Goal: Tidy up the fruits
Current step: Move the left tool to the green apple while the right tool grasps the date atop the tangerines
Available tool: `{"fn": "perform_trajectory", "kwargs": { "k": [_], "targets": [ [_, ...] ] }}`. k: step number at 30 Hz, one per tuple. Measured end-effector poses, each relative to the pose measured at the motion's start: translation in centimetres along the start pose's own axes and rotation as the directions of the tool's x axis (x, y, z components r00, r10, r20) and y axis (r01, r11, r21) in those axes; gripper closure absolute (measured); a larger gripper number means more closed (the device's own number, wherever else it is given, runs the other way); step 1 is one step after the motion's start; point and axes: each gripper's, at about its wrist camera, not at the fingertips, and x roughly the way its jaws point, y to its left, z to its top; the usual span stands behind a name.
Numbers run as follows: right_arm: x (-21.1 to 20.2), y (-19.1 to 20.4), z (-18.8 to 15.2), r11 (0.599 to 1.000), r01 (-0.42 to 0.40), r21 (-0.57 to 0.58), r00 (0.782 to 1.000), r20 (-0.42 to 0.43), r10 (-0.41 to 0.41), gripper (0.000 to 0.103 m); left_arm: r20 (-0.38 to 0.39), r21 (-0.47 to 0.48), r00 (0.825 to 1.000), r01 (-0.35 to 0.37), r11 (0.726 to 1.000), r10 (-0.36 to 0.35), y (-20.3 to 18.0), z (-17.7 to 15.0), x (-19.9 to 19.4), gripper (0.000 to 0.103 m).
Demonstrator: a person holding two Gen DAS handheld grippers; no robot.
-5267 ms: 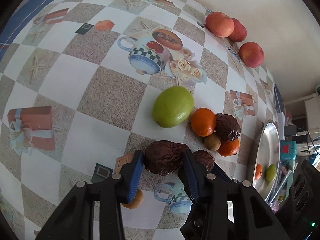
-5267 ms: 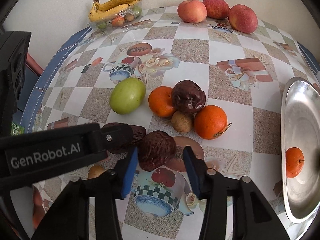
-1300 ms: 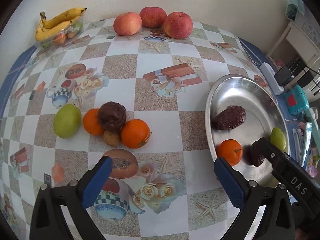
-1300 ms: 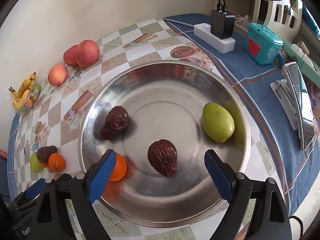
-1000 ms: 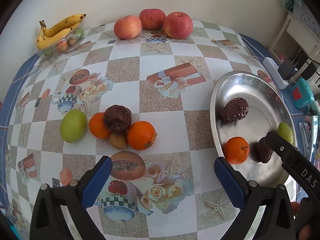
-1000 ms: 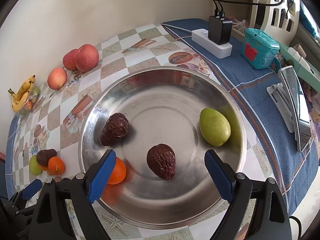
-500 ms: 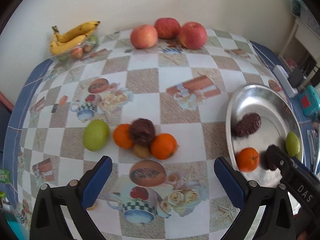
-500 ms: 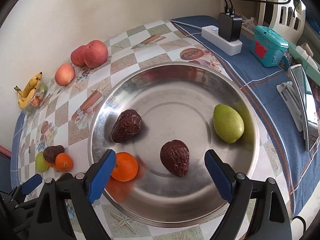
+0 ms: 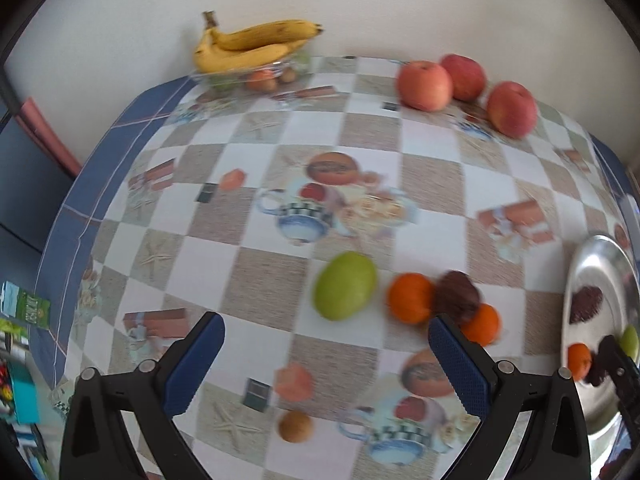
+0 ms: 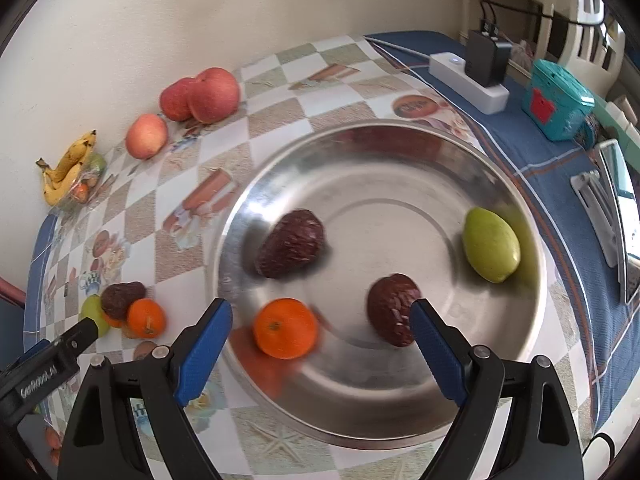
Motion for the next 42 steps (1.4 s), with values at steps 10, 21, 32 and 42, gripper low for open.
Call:
{"fn": "perform_trajectory", "kwargs": {
  "k": [10,21,32,42],
  "targets": [
    [-1.6,4.7,0.0,0.993,-0.054,-0.108,0.995,0.073,0.062,0.013,0.002,-0.198,0.998,0.061,0.978,-0.062,6.8,0.8,1.3,0.000],
    [-2.4,9.5,-0.6,0.955,-0.181,-0.233,0.976,0.080,0.204,0.013,-0.034,-0.278,0.975,0.200,0.940,-0.217,7.2,1.2,2.1,0.000],
    [-0.5,14.8,-1.7,0.897,-0.193,-0.398,0.975,0.022,0.220,0.014,-0.082,-0.283,0.960,0.234,0.930,-0.267,5.7,1.4,4.6,0.005],
    [3.4,17.6,-2.7,0.843,-0.150,-0.517,0.988,-0.041,0.150,0.038,-0.158,-0.198,0.947,0.248,0.948,-0.280,3.0,1.5,6.8,0.017]
  ]
}}
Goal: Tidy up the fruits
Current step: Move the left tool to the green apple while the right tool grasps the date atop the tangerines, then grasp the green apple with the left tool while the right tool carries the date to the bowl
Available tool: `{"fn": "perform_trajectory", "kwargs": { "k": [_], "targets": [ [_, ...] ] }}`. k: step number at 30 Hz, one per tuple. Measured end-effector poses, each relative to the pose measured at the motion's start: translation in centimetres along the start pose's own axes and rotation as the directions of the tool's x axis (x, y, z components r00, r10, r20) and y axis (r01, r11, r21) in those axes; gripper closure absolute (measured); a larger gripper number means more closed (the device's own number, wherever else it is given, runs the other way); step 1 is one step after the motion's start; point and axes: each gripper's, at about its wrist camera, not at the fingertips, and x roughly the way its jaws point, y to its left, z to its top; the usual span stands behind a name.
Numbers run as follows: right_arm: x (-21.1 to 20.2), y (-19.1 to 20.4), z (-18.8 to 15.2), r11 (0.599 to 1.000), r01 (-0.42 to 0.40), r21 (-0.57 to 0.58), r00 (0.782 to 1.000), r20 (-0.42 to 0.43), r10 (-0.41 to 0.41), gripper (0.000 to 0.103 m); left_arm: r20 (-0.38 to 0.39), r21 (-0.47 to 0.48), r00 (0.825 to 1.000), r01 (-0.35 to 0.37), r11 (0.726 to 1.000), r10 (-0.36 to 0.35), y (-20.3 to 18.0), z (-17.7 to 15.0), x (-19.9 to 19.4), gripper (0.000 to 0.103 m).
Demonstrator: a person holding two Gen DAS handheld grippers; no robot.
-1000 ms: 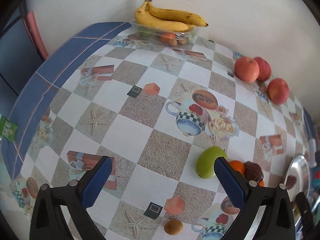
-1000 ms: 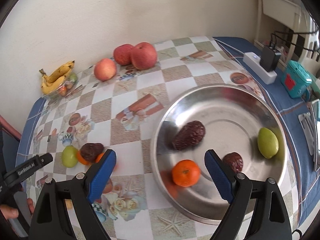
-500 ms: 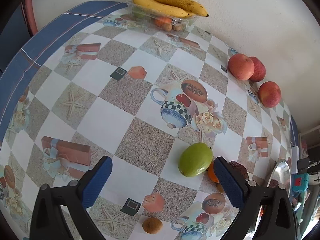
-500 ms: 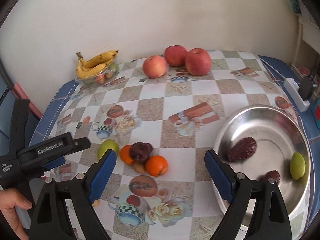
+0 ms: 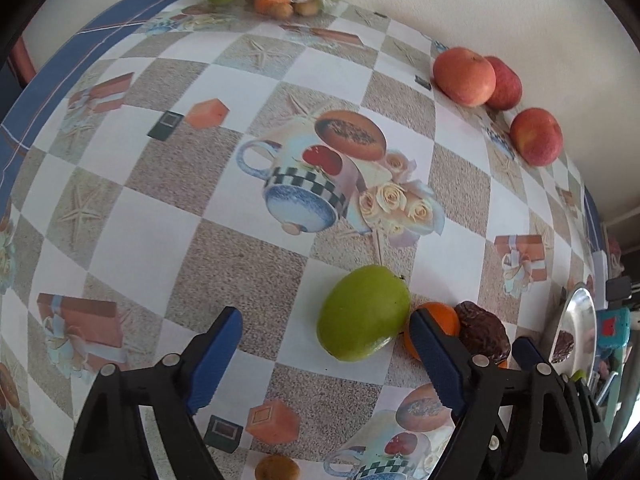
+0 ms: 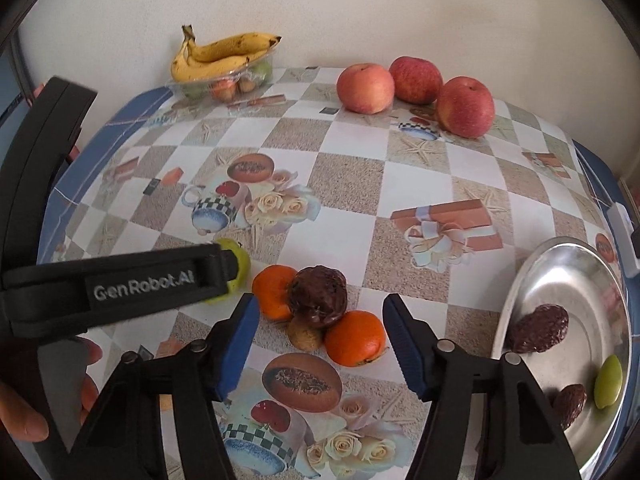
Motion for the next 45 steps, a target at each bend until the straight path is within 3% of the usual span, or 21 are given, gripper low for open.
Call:
{"fn": "perform_trajectory", "kwargs": {
  "k": [4,9,14,22,29,45],
  "targets": [
    [0.8,0.2,0.0,1.000,0.014,-0.016,1.000,-0.010,-0.014,0.039,0.010,0.016,1.000,0.021,1.000,-0.021,-0.2,0.0,-0.2,0.032],
    [1.2,0.1,0.2,1.000,0.021,-0.018,1.000,-0.006,-0.021,0.052,0.006,0.025,0.996,0.084,0.996,-0.085,-0.7,0.2,-0.3,0.056],
    [0.9,0.2,0.2,1.000,0.006,-0.027,1.000,0.008,-0.006,0.068,0.002,0.025,0.996,0.086,0.996,-0.086,-0.9,0.1,-0.2,0.056],
    [-0.7,0.4,0.0,0.998,0.011,-0.056,0.999,0.036,-0.009,0.068,-0.009,-0.045,0.995,0.094,0.995,-0.094,0.4,-0.5,-0.7,0.056],
    [-2.9,-0.6,-0.5,0.999,0.008,-0.038,0.998,0.068,-0.005,0.068,0.027,-0.082,0.997,0.079,0.993,-0.078,1.2,-1.7,-3.0,0.056],
    [-5.1,-4.9,-2.0,0.999,0.036,0.040,0.995,0.093,-0.040,0.068,0.055,0.069,0.997,0.044,0.997,-0.048,-5.1,-4.6,-4.4,0.056]
  ]
}}
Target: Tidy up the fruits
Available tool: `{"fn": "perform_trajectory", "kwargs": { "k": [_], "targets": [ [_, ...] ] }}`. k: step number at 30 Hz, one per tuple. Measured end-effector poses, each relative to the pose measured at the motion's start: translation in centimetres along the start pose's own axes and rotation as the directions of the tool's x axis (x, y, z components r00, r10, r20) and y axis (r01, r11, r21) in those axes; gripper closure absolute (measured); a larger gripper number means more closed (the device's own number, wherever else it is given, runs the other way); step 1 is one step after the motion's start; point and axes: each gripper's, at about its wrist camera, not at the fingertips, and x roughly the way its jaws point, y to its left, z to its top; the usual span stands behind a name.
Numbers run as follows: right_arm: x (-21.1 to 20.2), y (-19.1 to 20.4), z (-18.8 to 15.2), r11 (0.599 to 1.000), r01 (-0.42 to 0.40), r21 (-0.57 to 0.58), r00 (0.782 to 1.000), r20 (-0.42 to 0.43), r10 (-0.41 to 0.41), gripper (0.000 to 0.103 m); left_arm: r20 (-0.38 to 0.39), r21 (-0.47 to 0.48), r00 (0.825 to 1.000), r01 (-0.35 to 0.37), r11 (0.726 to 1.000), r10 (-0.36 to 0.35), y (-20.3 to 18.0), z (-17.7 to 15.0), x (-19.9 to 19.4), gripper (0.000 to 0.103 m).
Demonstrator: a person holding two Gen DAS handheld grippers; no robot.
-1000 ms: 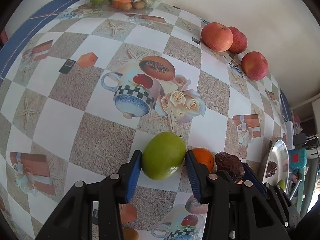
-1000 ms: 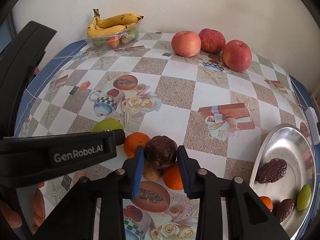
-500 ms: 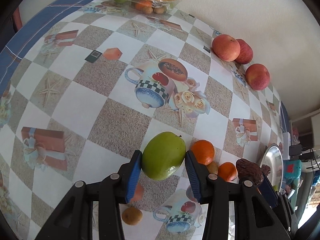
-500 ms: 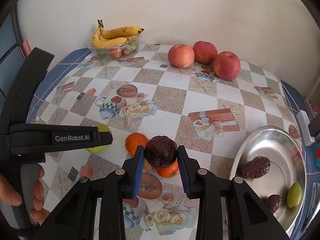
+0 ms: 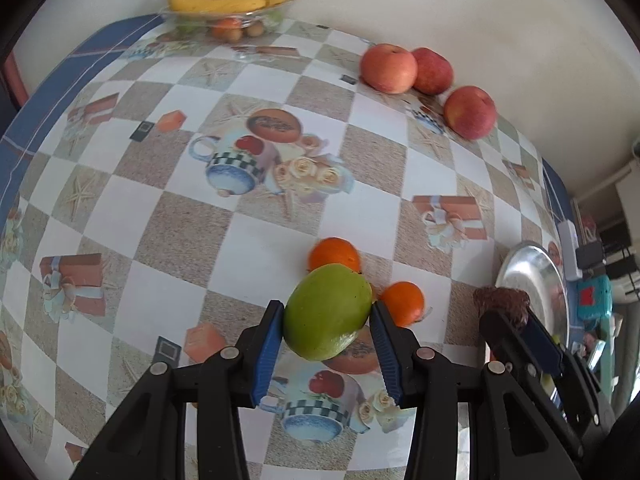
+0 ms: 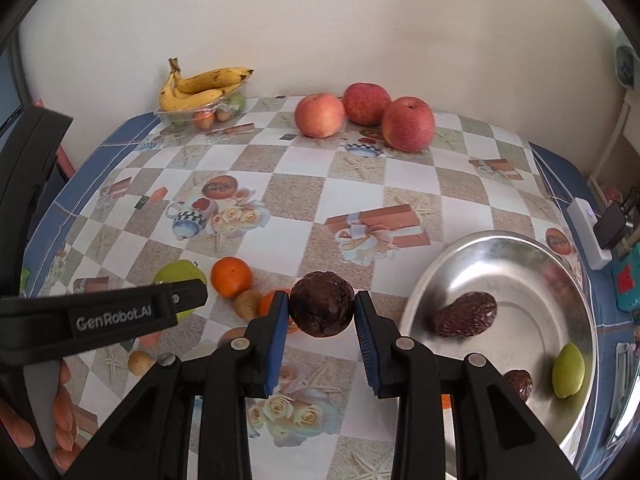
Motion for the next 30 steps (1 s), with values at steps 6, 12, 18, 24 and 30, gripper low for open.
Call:
{"fn": "perform_trajectory", "kwargs": {
  "k": [6,12,18,24,30],
  "targets": [
    [-0.4,-2.9,-0.2,0.997,0.019,0.078,1.000,0.007,-0.019,0.068,0.002,0.083,1.000,0.003,0.997,-0.003,-3.1,-1.0,0.0,0.056],
    [-0.8,-6.1,-0.8,0.986,0.049,0.160,0.999,0.008,-0.051,0.068,0.000,0.169,1.000,0.003,0.986,-0.003,-6.1,-2.1,0.2,0.056],
    [-1.1,-9.2,-1.3,0.964,0.064,0.257,0.998,0.005,-0.067,0.068,0.003,0.236,1.000,-0.005,0.972,0.004,-8.0,-3.0,0.2,0.056],
    [-1.7,-11.2,-1.5,0.946,0.091,0.310,0.995,0.012,-0.099,0.068,0.000,0.286,1.000,-0.004,0.958,0.004,-9.4,-3.8,0.4,0.056],
    [-2.2,-13.1,-2.1,0.924,0.106,0.368,0.993,0.008,-0.117,0.068,0.007,0.332,1.000,0.001,0.943,-0.003,-10.8,-4.5,0.6,0.056]
  ]
}}
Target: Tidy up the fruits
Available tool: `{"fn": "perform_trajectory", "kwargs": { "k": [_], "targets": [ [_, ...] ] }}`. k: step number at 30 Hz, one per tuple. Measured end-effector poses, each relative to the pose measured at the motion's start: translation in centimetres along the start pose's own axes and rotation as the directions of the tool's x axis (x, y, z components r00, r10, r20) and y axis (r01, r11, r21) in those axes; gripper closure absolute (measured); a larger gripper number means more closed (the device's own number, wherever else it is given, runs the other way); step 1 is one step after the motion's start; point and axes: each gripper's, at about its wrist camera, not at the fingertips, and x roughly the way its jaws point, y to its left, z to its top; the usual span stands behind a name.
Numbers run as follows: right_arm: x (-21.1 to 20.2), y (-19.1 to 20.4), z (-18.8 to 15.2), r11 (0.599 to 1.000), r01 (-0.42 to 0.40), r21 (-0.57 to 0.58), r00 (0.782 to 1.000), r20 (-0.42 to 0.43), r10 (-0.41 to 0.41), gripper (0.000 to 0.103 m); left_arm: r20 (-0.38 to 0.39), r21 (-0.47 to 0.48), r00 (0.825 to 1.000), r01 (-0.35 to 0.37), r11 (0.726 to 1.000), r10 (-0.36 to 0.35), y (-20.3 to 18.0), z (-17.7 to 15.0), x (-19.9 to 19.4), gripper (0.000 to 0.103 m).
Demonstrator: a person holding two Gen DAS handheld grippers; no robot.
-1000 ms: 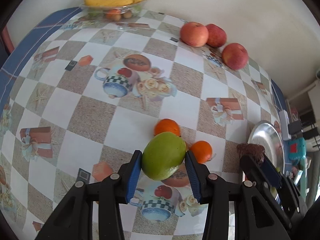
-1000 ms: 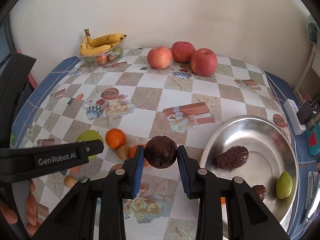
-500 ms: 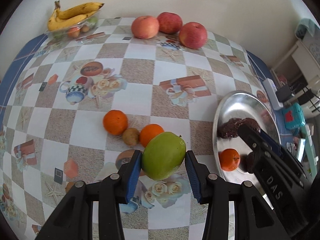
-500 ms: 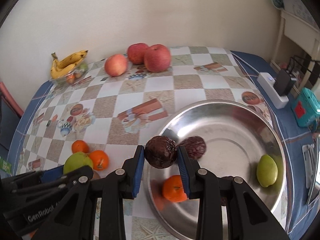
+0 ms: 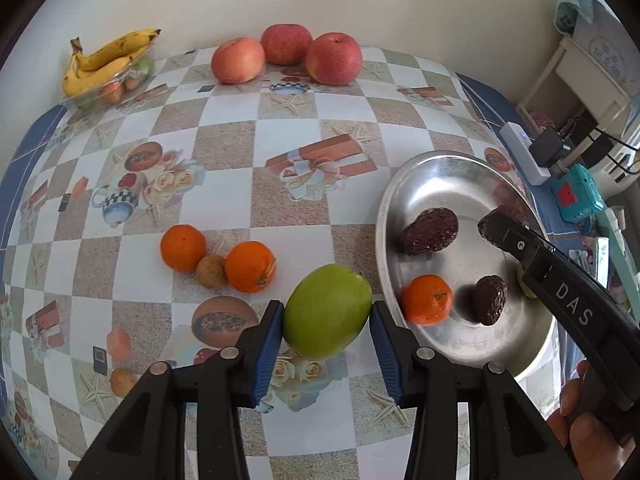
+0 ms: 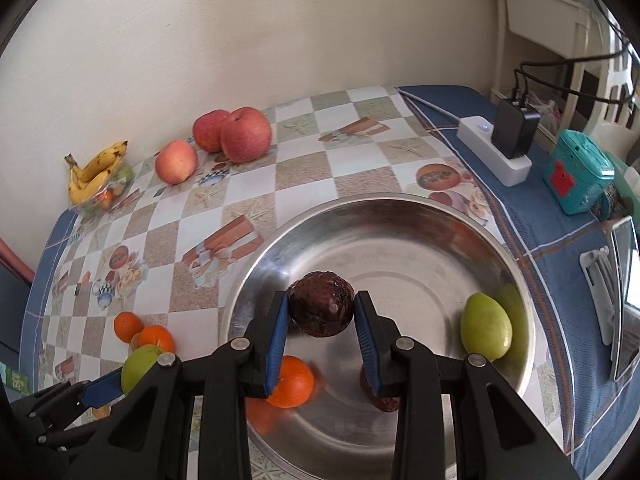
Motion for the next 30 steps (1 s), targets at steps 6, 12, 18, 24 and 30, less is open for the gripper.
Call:
{"fn": "perform_trajectory", "kwargs": {
  "k": [6,12,18,24,30],
  "targets": [
    [-0.5,-1.2,0.1,1.000,0.012,0.027,1.000,0.018,-0.012,0.068,0.014,0.055,1.000,0.017,0.998,-0.018,-1.8,-0.3,0.3,0.056],
    [-0.8,-1.7,0.1,0.999,0.021,0.029,0.999,0.029,-0.022,0.068,0.020,0.074,0.999,0.029,0.997,-0.031,-3.1,-0.6,0.9,0.056],
    [-0.8,-1.9,0.1,0.999,0.033,0.023,0.999,0.028,-0.034,0.068,0.087,0.120,0.993,0.064,0.991,-0.075,-4.4,-0.3,-0.2,0.057],
    [-1.0,-2.2,0.1,0.999,0.028,0.030,0.999,0.035,-0.029,0.068,0.136,0.188,0.988,0.039,0.981,-0.066,-5.8,-0.4,-0.9,0.057],
    [-1.0,-2.3,0.1,0.999,0.022,0.033,0.999,0.033,-0.023,0.068,0.141,0.189,0.987,0.046,0.981,-0.074,-5.7,-0.4,-0.8,0.057]
  ]
}}
